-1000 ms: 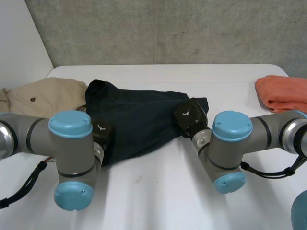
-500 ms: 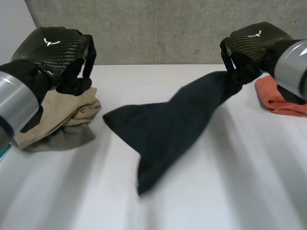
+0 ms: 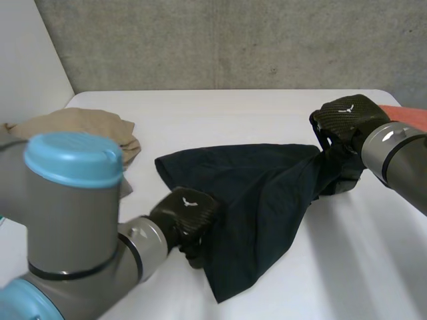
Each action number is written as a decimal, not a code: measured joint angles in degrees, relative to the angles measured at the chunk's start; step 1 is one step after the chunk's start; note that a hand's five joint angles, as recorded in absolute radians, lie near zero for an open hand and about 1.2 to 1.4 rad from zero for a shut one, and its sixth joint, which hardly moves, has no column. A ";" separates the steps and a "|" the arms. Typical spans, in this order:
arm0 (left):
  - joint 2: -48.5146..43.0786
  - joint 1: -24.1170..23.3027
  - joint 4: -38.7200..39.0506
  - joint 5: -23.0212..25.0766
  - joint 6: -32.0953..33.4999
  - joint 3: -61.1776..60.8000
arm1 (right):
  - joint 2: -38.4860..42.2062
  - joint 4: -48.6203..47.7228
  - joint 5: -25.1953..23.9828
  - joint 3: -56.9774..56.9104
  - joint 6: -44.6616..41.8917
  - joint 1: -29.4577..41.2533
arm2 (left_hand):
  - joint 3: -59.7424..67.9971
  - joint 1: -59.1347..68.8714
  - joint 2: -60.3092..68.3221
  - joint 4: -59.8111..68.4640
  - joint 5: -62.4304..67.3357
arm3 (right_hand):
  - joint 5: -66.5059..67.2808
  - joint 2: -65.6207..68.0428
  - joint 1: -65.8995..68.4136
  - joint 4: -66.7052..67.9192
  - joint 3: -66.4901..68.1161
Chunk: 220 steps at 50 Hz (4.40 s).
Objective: Fold the laundry.
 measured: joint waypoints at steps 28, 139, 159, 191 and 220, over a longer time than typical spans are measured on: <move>-14.28 -12.66 8.84 -12.63 9.48 4.96 | 1.01 -3.04 0.88 3.96 2.40 -1.74 | 38.58 36.44 39.16 38.72 38.24 | 0.00 0.00 0.00 0.00 0.00; -5.54 16.16 10.24 -1.20 10.78 25.29 | 12.87 -9.96 9.11 -12.24 -2.52 5.66 | 39.82 36.79 40.25 39.88 38.71 | 1.07 -0.16 -0.81 0.02 0.09; -2.57 18.46 20.38 -5.24 6.63 37.94 | 17.27 -37.69 1.26 -24.35 5.03 4.20 | 39.84 36.79 40.31 39.89 38.71 | 1.29 -0.16 -0.81 0.02 0.10; 6.62 14.86 -2.49 -1.32 19.64 -8.30 | 6.53 7.20 -8.31 6.96 -14.60 0.13 | 39.90 36.79 40.34 39.90 38.71 | 1.29 -0.16 -0.81 0.04 0.26; -4.69 9.59 -5.09 -3.08 25.19 16.20 | 4.86 8.51 -9.83 7.48 -9.54 -8.45 | 39.90 36.79 40.34 39.91 38.71 | 1.29 -0.16 -0.81 0.04 0.26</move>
